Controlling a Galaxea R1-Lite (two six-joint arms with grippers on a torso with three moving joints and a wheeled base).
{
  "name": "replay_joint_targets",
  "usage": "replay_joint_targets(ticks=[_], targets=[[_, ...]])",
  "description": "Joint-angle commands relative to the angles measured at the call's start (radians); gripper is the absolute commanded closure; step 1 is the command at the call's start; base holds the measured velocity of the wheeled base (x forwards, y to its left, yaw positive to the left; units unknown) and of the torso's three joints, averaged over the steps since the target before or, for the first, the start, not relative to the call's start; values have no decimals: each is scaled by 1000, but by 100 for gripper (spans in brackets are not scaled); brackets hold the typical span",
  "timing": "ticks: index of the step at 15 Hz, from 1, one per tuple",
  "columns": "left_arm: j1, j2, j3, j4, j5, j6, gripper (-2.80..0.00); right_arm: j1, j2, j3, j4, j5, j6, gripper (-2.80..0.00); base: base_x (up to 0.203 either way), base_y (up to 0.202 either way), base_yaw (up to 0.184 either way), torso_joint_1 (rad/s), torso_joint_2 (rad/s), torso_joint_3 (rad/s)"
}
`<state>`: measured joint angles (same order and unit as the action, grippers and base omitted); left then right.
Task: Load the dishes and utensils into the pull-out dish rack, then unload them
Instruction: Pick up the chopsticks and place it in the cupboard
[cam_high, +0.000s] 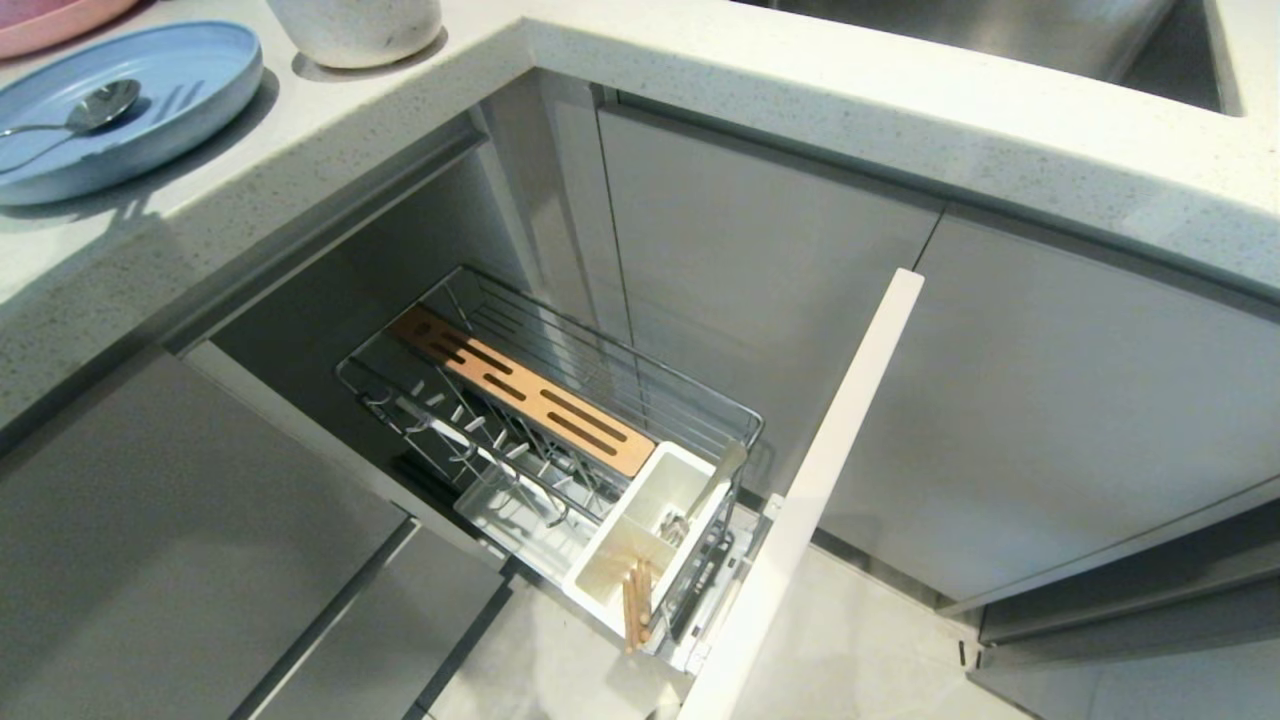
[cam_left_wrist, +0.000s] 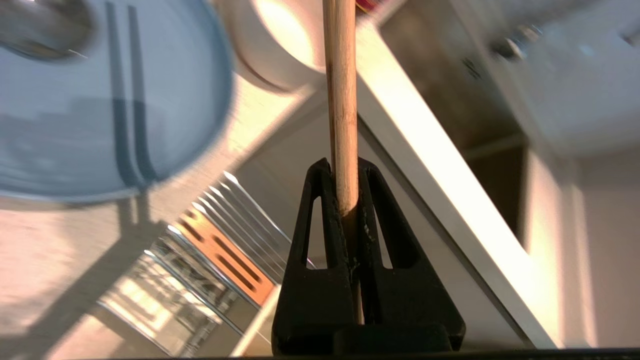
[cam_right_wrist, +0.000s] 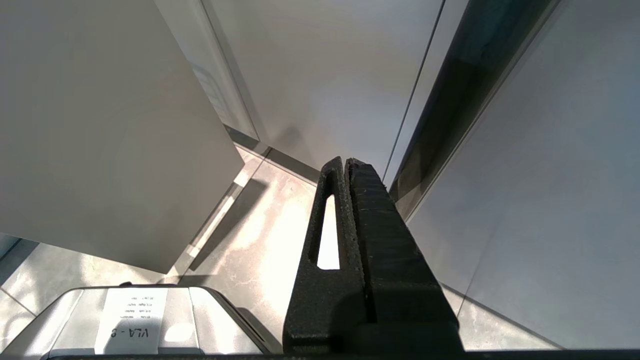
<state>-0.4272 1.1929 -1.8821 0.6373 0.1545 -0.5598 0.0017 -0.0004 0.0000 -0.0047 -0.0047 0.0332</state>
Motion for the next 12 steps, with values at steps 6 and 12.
replay_joint_targets(ticks=[6,12], targets=[[-100,-16,11,165,-412,5,0,1,-4,2,0,-1,1,0,0,0,0,0,0,0],[-166,82,3,310,-451,69,0,0,-4,2,0,0,1,0,0,0,0,0,0,0]])
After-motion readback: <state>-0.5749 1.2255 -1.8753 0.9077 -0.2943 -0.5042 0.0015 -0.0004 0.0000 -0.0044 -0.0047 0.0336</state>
